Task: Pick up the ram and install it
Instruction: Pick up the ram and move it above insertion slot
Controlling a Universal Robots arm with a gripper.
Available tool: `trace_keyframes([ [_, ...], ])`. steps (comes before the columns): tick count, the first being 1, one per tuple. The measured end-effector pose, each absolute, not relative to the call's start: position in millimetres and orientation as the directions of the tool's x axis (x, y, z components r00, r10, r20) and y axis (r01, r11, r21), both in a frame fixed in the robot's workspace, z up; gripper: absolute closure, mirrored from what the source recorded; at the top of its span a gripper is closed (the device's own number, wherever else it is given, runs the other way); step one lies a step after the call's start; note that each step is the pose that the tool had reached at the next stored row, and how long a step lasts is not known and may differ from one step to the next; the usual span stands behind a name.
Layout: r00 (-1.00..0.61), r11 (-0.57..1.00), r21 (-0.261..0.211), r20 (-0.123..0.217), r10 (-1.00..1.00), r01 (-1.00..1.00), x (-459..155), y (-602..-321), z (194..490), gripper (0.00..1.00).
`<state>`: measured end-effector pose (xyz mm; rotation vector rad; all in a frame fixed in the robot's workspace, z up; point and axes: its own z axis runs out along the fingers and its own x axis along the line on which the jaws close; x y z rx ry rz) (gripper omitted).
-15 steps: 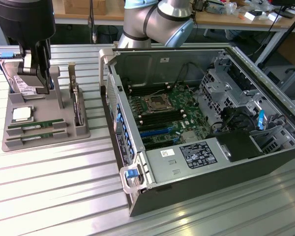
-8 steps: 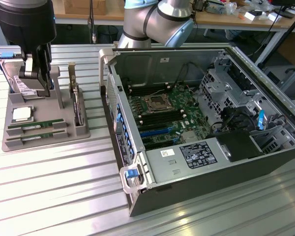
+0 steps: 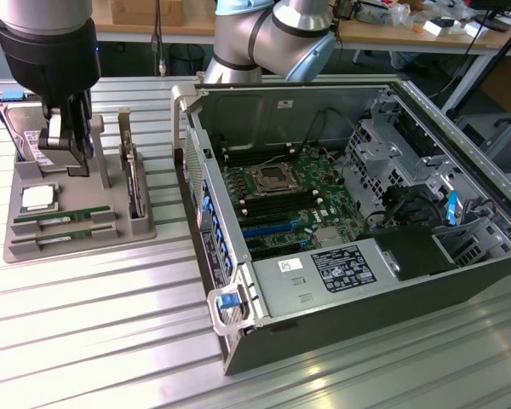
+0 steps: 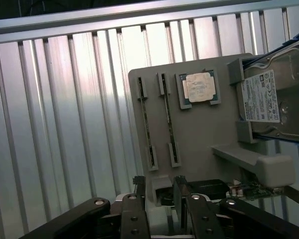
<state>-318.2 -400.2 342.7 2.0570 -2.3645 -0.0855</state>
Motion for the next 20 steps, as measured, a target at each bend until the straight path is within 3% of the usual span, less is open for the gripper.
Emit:
trace_keyframes([
  [20,-0.139,0.138,0.045,-0.031,-0.99,-0.989,-318,-403,313,0.64],
])
